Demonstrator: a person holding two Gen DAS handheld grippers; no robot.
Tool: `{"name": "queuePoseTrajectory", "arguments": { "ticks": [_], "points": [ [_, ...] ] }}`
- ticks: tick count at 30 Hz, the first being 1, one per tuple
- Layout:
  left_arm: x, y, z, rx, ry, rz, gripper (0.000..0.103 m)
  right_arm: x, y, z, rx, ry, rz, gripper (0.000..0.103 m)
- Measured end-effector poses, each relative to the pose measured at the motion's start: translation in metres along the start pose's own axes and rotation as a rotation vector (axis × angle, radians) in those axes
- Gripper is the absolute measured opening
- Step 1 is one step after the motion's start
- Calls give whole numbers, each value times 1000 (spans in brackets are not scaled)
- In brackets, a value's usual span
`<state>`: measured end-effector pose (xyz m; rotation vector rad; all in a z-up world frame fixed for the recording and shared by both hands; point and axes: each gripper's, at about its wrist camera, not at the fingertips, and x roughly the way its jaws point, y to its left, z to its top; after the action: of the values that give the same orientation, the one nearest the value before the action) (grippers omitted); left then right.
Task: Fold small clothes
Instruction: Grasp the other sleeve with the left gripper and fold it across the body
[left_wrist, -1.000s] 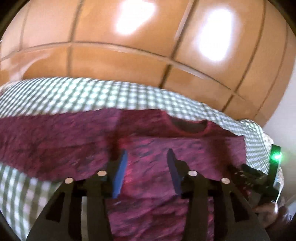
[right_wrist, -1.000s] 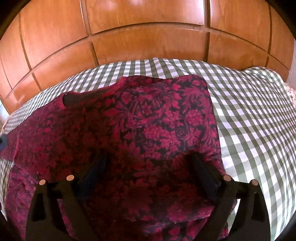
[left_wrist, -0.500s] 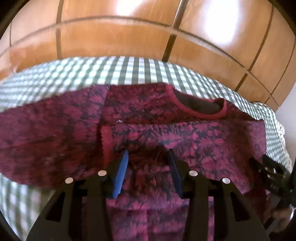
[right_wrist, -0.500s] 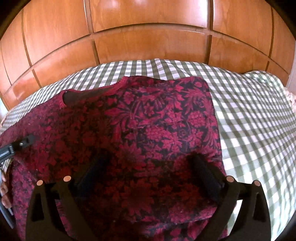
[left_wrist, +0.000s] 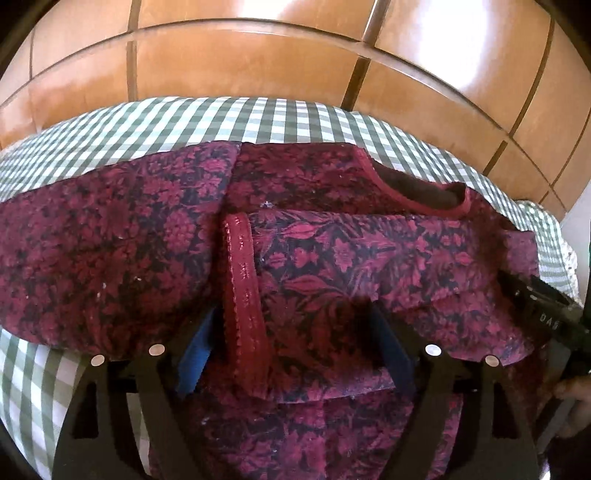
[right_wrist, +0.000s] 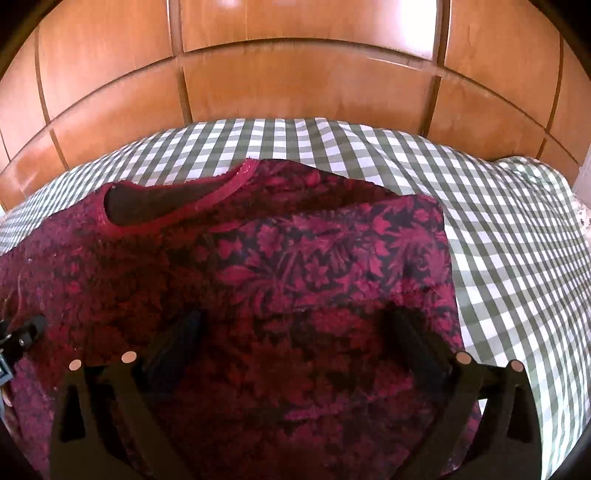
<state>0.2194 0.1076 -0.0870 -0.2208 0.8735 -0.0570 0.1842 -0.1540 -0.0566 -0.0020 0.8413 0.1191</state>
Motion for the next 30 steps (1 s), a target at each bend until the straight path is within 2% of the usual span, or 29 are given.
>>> {"name": "queuePoseTrajectory", "arguments": {
  "ticks": [5,8,10,13,18,22,30],
  "points": [
    [-31,5,-9,-58,-31,-23,80,-27,1,-7,-1,-28,-50,101],
    [-60,20,-23,-111,-68,-15,80,-60,3,-24,-2,-82,-27,101],
    [-79,44,-32,-177,-99,-21,80,-74,5,-38,-9,-79,-6,101],
    [-96,82,-42,-264,-116,13,77,-82,11,-63,-38,-48,-3,101],
    [-115,165,-59,-476,-119,60,70,-74,15,-100,-34,18,6,101],
    [-133,223,-62,-636,-175,71,70,-73,14,-102,-28,12,5,101],
    [-123,287,-43,-817,-190,78,70,-72,13,-106,-19,3,13,101]
  ]
}}
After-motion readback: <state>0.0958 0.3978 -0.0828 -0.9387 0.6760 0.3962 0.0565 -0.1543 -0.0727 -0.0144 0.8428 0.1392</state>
